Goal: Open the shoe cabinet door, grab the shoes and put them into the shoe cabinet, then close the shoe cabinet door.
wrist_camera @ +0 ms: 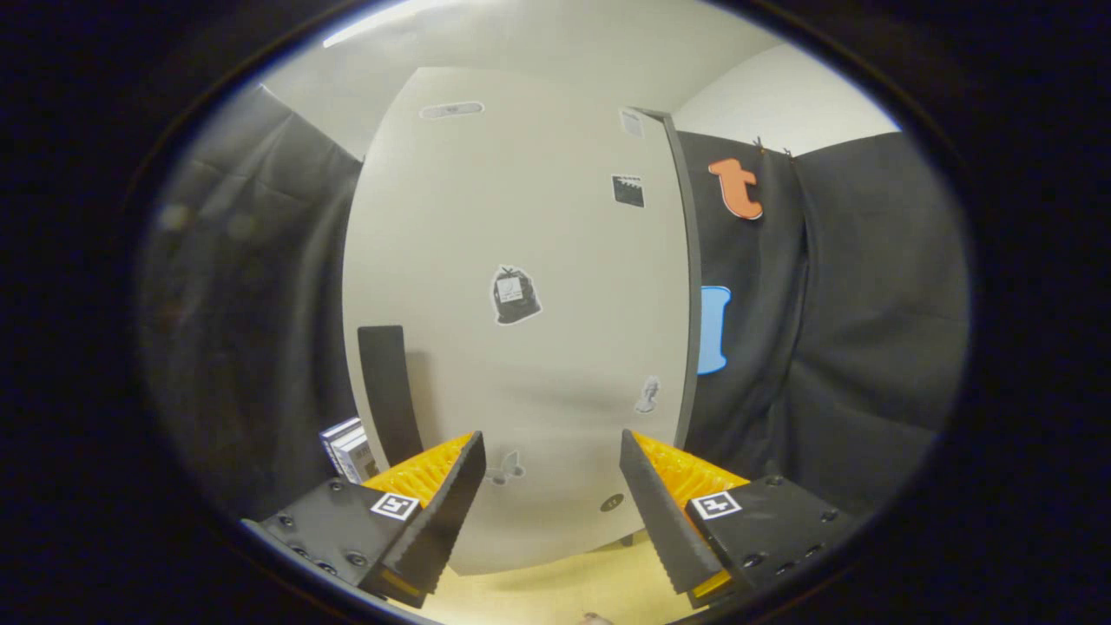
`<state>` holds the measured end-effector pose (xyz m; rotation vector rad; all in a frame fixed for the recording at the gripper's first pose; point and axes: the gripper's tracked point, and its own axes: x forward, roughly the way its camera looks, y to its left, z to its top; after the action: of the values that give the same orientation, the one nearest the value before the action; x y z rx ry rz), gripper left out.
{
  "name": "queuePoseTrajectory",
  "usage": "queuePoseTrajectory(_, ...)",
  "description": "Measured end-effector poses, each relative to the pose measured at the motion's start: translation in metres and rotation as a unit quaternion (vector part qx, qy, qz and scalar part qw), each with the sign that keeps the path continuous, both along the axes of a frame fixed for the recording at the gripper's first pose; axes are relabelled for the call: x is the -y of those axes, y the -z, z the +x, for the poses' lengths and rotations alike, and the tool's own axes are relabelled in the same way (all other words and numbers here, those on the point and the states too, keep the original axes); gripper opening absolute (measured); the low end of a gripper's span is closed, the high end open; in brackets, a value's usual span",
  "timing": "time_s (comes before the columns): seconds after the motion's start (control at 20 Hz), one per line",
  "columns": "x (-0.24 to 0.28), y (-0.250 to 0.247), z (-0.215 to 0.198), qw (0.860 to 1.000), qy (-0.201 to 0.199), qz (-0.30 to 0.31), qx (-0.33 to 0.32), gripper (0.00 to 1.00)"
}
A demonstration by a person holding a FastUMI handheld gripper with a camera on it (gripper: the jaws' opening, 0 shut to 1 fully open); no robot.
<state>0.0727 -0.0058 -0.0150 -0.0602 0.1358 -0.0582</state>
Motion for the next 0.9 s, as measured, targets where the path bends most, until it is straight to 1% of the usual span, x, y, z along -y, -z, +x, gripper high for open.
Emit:
queuePoseTrajectory(0.5, -0.02, -0.006, -0.012, 1.0, -0.008, -0.012, 0.006, 0.98)
queuePoseTrajectory(0.9, -0.026, -0.007, -0.013, 1.0, -0.009, -0.002, 0.012, 0.98)
